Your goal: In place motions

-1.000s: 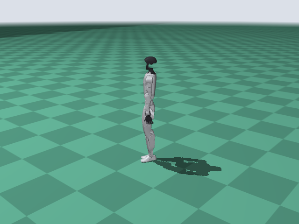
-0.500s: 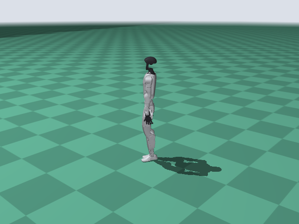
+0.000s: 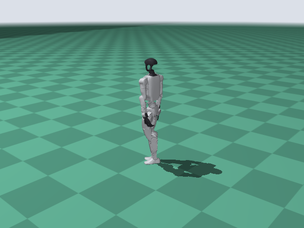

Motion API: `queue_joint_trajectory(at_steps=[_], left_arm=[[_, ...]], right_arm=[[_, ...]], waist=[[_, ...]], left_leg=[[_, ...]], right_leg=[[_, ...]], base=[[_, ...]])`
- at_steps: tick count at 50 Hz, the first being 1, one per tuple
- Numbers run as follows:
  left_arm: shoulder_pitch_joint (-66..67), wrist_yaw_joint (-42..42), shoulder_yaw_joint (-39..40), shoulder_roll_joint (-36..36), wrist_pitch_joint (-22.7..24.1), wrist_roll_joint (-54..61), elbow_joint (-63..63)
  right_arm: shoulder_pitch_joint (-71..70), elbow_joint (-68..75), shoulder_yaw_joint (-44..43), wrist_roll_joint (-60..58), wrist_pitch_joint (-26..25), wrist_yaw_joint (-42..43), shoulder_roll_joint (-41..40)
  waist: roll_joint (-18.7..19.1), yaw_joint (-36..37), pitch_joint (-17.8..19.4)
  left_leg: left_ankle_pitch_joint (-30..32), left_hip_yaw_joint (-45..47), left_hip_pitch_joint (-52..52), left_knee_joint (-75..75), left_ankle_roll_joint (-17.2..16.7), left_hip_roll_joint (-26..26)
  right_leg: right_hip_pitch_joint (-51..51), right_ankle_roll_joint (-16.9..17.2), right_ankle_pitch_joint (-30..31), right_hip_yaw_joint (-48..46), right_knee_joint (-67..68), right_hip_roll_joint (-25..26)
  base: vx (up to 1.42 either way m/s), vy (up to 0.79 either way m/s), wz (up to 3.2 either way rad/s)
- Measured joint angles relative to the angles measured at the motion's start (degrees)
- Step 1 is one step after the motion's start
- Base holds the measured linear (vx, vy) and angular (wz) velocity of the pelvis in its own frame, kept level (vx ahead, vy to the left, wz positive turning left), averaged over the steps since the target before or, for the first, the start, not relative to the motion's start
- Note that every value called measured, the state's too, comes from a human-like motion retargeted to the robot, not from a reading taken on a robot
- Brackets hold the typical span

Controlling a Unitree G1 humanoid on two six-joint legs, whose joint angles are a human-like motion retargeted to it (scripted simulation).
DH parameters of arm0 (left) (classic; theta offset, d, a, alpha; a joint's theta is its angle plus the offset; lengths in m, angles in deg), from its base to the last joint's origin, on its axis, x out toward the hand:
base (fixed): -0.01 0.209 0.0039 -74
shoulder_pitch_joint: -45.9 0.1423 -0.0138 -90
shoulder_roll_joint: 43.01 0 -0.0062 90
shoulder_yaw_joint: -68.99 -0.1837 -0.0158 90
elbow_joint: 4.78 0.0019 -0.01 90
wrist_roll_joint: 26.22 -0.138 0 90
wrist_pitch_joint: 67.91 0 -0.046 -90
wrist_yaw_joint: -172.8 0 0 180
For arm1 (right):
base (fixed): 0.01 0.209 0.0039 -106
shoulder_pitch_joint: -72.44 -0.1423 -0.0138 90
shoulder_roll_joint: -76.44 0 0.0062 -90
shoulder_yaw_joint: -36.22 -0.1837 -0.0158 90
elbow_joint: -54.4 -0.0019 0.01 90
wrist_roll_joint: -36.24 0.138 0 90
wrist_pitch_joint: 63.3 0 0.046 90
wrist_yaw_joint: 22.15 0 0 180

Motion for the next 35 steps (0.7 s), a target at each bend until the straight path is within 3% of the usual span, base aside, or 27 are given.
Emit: queue_joint_trajectory(at_steps=[3, 8, 12, 15, 22, 28, 35], left_arm=[[0.6, 0.0, 0.1, -0.2, 0.1, 0.7, -1.1], [0.2, -0.4, -1.6, -0.1, 0.3, -0.4, -3.3], [-0.6, -1.1, -2.6, -0.2, 0.1, -0.9, -4.3], [-1.5, -2.0, -2.7, -0.3, -0.3, -0.4, -4.6], [-3.3, -2.6, -3.7, -1.0, -0.4, 1.4, -5.1], [-4.0, -2.6, -4.1, -1.4, -0.1, 1.0, -6.0], [-3.3, -1.7, -3.5, -1.5, -0.8, 0.7, -5.0]], right_arm=[[-0.4, 0.6, -0.8, 1.8, 0.3, 0.5, 0.4], [-0.9, 3.9, -3.5, 6.6, -0.6, 2.5, 2.2], [-0.9, 6.6, -5.7, 9.6, -1.5, 3.6, 3.3], [-0.9, 8.2, -6.9, 11.6, -2.0, 3.9, 3.5], [0.1, 8.0, -8.6, 13.2, -1.5, 4.3, 2.1], [0.1, 7.4, -8.4, 12.6, -1.4, 5.2, 1.6], [-1.0, 5.3, -6.6, 8.2, -2.5, 2.9, 1.2]], waist=[[0.4, 0.0, 0.2], [0.9, 3.7, 0.4], [0.4, 6.9, -0.1], [-0.2, 8.8, -0.1], [0.3, 10.0, 0.0], [0.3, 9.2, -0.9], [2.5, 1.5, -2.4]], left_leg=[[-1.2, 6.0, -0.5, 0.0, -1.5, 1.2], [-3.0, 15.5, -0.4, 0.2, -4.3, 2.8], [-4.2, 21.3, 0.1, 0.1, -6.3, 2.6], [-4.2, 25.3, 0.7, 0.0, -7.7, 2.6], [-4.3, 31.9, 1.3, 0.6, -9.5, 4.1], [-4.0, 31.7, 1.4, 0.0, -10.2, 3.6], [-2.7, 24.6, 0.7, 0.5, -10.5, 4.9]], right_leg=[[0.7, -1.1, -2.0, -9.7, -0.7, -2.2], [5.8, -1.2, -5.8, -33.8, -0.6, -6.4], [8.3, 2.6, -2.4, -42.9, -0.9, -8.7], [5.0, 2.6, 1.7, -31.1, -1.0, -7.9], [5.7, 1.0, 2.0, -24.1, -5.6, -2.2], [5.4, -1.4, 3.4, -22.4, -9.2, 1.0], [3.5, -0.8, 3.4, -27.1, -8.3, -0.3]], base=[[0.11, 0.00, -2.29], [0.19, 0.03, -2.31], [0.21, 0.02, -1.90], [0.22, -0.01, -1.71], [0.20, 0.00, -1.03], [0.21, 0.02, -0.22], [0.25, -0.02, 0.63]])
